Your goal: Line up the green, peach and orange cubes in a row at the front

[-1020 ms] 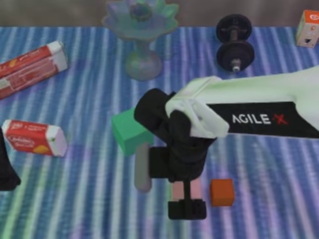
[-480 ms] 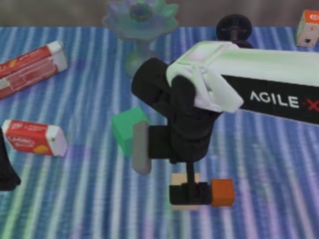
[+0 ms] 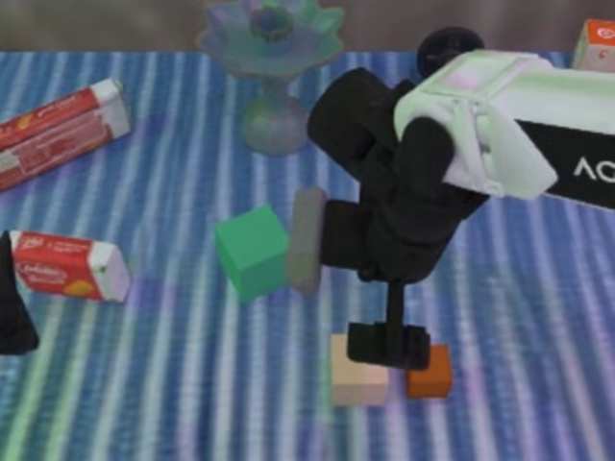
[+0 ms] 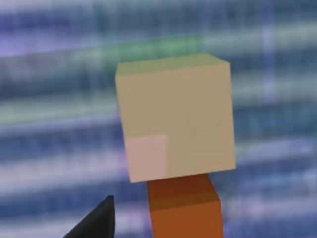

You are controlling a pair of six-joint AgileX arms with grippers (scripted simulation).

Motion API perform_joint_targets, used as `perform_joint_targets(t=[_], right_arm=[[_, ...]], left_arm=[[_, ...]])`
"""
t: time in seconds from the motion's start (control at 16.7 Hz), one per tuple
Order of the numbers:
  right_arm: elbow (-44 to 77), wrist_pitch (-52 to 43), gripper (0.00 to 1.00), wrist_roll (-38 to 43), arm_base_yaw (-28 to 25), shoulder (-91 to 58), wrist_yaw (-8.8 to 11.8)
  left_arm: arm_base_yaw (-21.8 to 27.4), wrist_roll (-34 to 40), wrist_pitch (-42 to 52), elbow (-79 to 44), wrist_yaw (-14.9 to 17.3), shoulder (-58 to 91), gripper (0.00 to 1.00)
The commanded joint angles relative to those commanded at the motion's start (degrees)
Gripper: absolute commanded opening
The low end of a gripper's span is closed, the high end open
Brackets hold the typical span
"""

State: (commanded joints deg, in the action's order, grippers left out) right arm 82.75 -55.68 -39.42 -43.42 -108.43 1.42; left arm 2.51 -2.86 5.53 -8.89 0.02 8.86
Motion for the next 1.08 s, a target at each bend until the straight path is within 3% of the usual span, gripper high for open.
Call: perform_joint_targets(t=[0.24, 0.6, 1.08], right_arm=[[-11.49, 9.45, 1.0, 5.28, 7.08, 16.51, 1.25], [-37.48, 26.71, 1.0, 17.29, 21.23, 51.44, 2.3], [-70.19, 46.81, 1.0, 32.74, 37.1, 91.98, 0.56]], left_arm=[[4.38, -5.04, 10.17, -16.63, 0.1, 17.86, 1.0], [12.54, -14.44, 30.6, -47.18, 0.36, 57.88, 1.0], [22.2, -25.77, 54.63, -83.05, 0.6, 103.9, 1.0]])
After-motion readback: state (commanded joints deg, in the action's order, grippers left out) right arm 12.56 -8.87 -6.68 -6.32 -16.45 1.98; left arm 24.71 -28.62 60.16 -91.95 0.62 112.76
